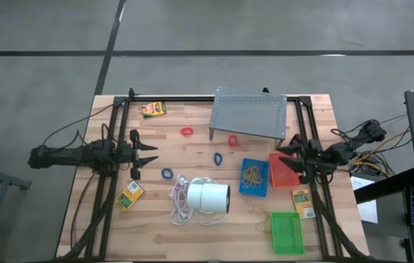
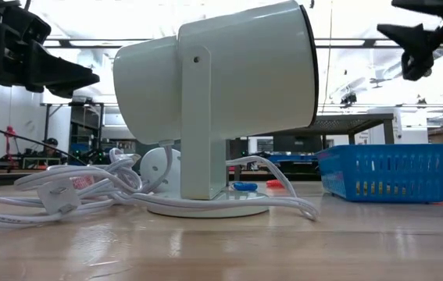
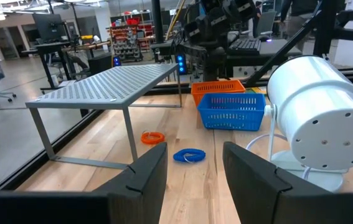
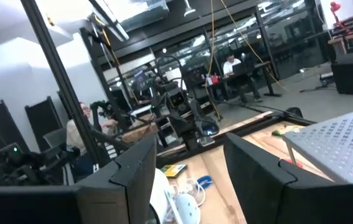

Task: Pick & Place Office Desk Supplies
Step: Put the yellow rubberband into the blue bin

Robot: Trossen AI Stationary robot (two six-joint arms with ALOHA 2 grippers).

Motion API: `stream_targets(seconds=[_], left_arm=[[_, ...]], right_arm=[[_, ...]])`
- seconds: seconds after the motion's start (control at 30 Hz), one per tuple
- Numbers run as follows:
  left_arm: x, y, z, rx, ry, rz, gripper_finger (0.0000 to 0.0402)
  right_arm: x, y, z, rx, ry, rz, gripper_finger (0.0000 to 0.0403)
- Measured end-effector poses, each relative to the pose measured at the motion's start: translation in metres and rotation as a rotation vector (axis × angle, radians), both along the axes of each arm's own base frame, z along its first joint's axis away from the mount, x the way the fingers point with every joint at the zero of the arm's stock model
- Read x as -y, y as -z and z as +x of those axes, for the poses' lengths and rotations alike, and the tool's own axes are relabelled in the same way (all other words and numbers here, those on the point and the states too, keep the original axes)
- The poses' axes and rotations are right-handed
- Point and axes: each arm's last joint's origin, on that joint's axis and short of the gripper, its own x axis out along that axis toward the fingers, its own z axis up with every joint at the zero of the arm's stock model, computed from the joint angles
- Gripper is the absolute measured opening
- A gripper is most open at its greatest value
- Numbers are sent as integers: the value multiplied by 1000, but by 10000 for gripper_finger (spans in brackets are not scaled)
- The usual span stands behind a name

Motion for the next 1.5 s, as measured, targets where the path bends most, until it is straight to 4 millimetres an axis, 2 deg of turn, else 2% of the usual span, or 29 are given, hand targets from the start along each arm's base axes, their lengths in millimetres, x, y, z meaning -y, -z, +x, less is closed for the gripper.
stream_targets(seconds=[0.27, 0.37, 0.53, 0.83, 0.97, 1.1, 1.27, 1.37, 1.5], left_arm=[[0, 0, 0, 0, 0, 0, 159], [0, 0, 0, 0, 0, 0, 159], [0, 0, 0, 0, 0, 0, 159], [0, 0, 0, 0, 0, 0, 159], [0, 0, 0, 0, 0, 0, 159], [0, 0, 0, 0, 0, 0, 159], [0, 0, 0, 0, 0, 0, 159], [0, 0, 0, 0, 0, 0, 159], [0, 0, 0, 0, 0, 0, 159]], right_arm=[[-9, -47, 15, -148, 22, -59, 185], [-15, -55, 26, -303, 17, -48, 185], [-27, -65, 45, -511, 51, 117, 185], [-52, -97, 86, -718, 62, 111, 185], [-61, -112, 99, -832, 113, 203, 185], [-73, -113, 112, -1066, 136, 314, 185], [-90, -104, 132, -1319, 200, 312, 185], [-102, -98, 143, -1385, 261, 313, 185], [-121, -88, 157, -1437, 255, 295, 185]])
